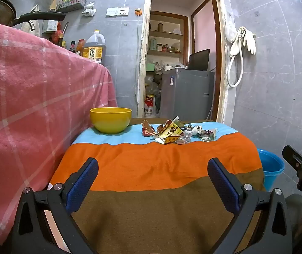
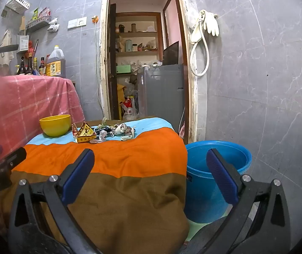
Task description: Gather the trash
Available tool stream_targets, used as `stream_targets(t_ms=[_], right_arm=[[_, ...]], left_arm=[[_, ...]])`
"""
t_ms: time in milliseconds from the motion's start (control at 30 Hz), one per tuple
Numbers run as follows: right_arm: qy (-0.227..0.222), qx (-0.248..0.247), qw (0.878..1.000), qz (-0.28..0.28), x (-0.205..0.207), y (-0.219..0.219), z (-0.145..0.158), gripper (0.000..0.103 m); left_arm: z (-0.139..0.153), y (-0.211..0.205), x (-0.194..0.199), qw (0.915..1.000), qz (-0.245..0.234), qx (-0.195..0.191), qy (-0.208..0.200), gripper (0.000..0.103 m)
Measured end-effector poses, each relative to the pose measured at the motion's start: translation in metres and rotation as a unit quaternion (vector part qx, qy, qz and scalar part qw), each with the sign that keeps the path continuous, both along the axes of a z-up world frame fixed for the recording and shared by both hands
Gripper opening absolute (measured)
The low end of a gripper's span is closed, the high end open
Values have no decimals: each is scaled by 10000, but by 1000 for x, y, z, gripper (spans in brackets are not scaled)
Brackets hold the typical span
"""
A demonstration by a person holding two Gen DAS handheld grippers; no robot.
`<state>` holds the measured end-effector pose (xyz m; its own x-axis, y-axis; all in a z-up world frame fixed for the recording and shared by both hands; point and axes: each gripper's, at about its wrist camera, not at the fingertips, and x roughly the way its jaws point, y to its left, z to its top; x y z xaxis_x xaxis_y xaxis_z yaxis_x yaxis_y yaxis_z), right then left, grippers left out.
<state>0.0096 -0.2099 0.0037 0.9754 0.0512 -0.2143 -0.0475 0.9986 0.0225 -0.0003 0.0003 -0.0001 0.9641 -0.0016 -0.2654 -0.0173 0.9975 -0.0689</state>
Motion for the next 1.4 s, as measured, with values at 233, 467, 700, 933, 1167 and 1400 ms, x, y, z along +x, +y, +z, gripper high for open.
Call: stream_targets(t_ms=[233,467,700,933,1167,1400], right_arm=[[-2,-12,10000,0,-1,0,0,103],[16,-12,10000,-11,-1,-1,0,103],[15,2,10000,-6,-2,-4,0,103],[6,-4,10000,-15,-1,-1,0,103],[7,1,10000,-5,-1,-1,0,103],[6,2,10000,-10,-1,0,0,103]], left_arm=[[0,3,1,10000,-32,-26,39,101],[0,0,0,10000,-14,24,42,101],[0,-2,-2,10000,-3,34,50,101],[0,-6,-7,10000,12,37,43,101],[0,-2,-2,10000,-5,14,60,101],[0,-2,-1,10000,-27,13,67,101]])
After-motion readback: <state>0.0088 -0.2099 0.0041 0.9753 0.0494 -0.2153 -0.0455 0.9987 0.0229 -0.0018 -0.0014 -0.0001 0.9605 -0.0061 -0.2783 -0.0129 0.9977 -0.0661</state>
